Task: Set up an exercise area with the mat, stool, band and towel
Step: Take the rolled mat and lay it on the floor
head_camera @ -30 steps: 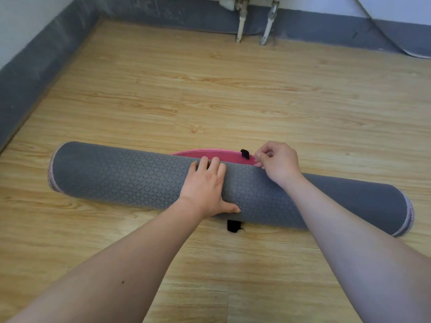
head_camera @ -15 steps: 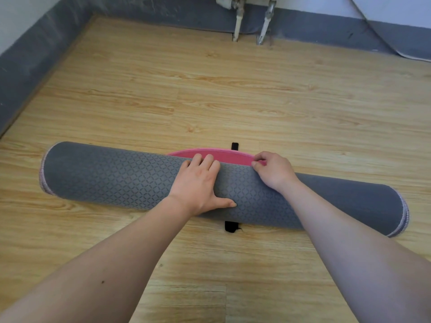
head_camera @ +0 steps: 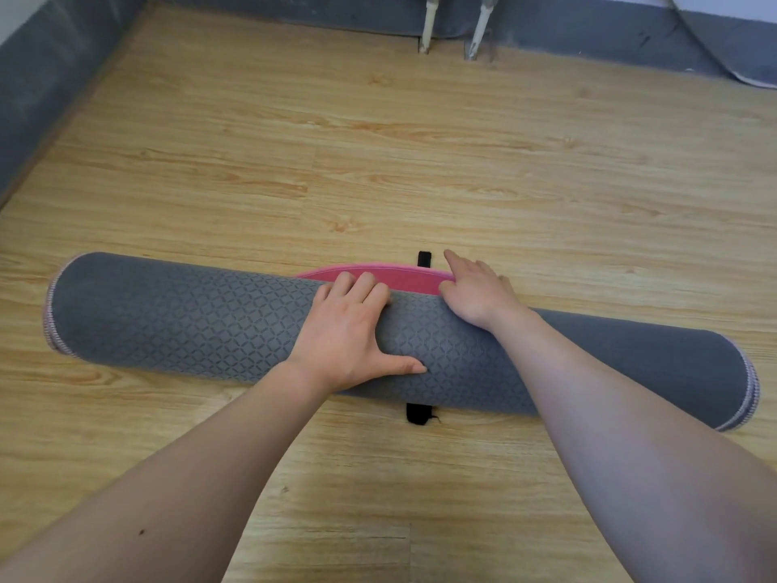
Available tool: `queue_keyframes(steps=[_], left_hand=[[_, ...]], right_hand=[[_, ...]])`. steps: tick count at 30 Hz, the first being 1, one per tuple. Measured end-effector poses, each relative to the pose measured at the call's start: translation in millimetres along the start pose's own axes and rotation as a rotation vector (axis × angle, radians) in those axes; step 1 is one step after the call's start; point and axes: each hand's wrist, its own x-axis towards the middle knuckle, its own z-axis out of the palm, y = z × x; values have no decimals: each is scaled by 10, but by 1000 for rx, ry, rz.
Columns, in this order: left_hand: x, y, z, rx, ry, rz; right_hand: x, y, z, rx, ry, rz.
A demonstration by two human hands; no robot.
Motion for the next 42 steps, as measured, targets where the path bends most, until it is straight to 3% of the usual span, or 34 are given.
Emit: queue_keyframes(steps=[8, 13, 16, 19, 25, 28, 33, 38, 42], left_hand=[[73, -84, 0, -127, -6, -5], [153, -99, -44, -256, -23, -59], [181, -114, -32, -319, 15, -106], [199, -88, -22, -342, 70, -146], [180, -32, -69, -348, 78, -175], [-9, 6, -69, -208, 210, -169], [-305, -34, -132, 78, 307, 137], [-539, -12, -98, 198, 195, 541], [-601, 45, 40, 200, 24, 665]], right_hand=[[-54, -32, -47, 42, 40, -73], [-241, -63, -321, 203, -324, -71], [-296, -171, -391, -117, -468, -139], [-340, -240, -262, -386, -380, -167], [-454, -181, -108, -397, -211, -255], [-520, -163, -72, -351, -114, -273], [-564, -135, -73, -261, -7, -260], [-577, -153, -159, -209, 55, -248], [-581, -120, -289, -186, 114, -246]])
